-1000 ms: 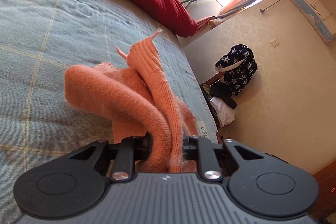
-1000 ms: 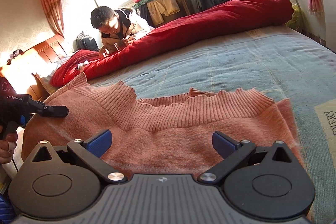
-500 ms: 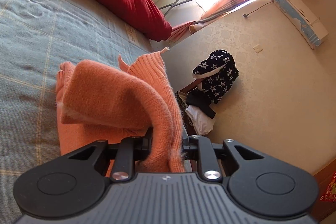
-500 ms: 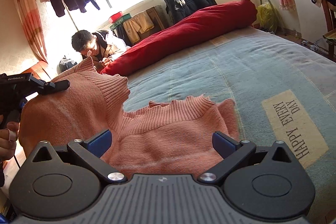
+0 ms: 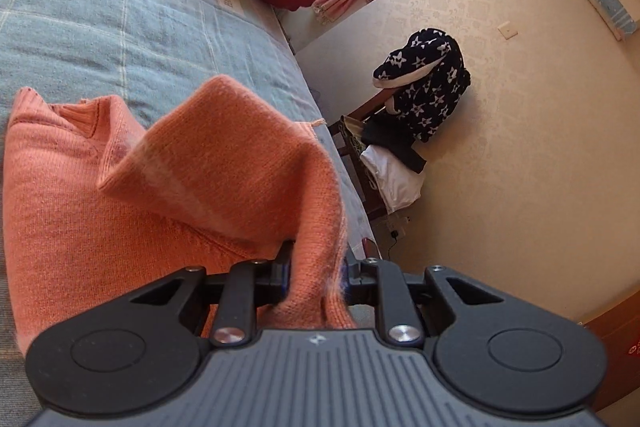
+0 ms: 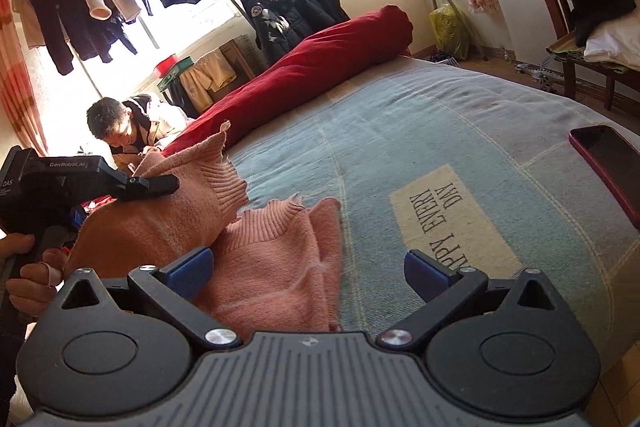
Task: Fold clothes
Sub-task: 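Fold the side edge over the sweater body with the left gripper, then open the left gripper to release the folded edge, then move both open grippers to one end of the folded sweater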
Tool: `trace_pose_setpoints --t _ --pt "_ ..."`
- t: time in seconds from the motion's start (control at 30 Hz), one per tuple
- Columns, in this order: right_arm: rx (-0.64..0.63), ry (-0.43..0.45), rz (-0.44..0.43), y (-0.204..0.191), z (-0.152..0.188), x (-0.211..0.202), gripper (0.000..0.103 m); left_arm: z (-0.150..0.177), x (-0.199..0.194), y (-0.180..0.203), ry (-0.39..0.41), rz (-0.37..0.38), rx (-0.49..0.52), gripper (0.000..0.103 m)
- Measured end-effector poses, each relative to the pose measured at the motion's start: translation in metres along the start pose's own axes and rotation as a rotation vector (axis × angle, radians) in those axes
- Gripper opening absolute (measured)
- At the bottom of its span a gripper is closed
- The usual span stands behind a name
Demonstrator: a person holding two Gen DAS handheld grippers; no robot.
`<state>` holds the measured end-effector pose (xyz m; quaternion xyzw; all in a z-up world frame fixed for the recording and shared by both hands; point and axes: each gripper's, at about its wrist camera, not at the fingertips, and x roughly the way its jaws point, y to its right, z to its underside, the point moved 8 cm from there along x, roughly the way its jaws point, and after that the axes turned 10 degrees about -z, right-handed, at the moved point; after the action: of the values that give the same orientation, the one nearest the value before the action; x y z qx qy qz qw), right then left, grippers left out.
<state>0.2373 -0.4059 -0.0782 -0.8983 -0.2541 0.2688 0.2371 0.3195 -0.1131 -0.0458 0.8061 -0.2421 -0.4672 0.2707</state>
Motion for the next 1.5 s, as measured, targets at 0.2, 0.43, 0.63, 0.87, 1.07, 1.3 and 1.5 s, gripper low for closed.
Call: trace_pose_setpoints --t 0.2,0.43,0.63,0.87,1.07,1.3,1.5 --pt "0.012 0.001 0.018 0.012 0.003 -0.002 0.103 0.015 0.042 -0.004 -0.086 -0.063 -0.008 0.027" --pt "-0.001 -0.004 0.030 0.017 0.004 -0.004 0.103 0.021 0.058 0.010 -0.112 -0.036 0.009 0.047" --pt "0.002 0.000 0.032 0.019 0.005 -0.006 0.103 0.024 0.037 0.035 -0.111 0.033 0.058 0.065" --pt "-0.023 0.002 0.006 0.007 0.004 -0.009 0.103 0.023 -0.007 0.049 -0.001 -0.009 0.238 0.073" --pt "-0.071 -0.039 -0.153 -0.024 0.016 -0.011 0.103 0.045 -0.038 0.017 0.082 -0.226 0.405 0.075" --pt "-0.196 -0.153 -0.380 -0.092 0.044 0.011 0.103 0.074 -0.063 -0.023 0.125 -0.452 0.528 0.076" --pt "-0.222 -0.240 -0.145 -0.061 0.063 0.045 0.101 0.076 -0.071 -0.026 0.159 -0.397 0.485 0.079"
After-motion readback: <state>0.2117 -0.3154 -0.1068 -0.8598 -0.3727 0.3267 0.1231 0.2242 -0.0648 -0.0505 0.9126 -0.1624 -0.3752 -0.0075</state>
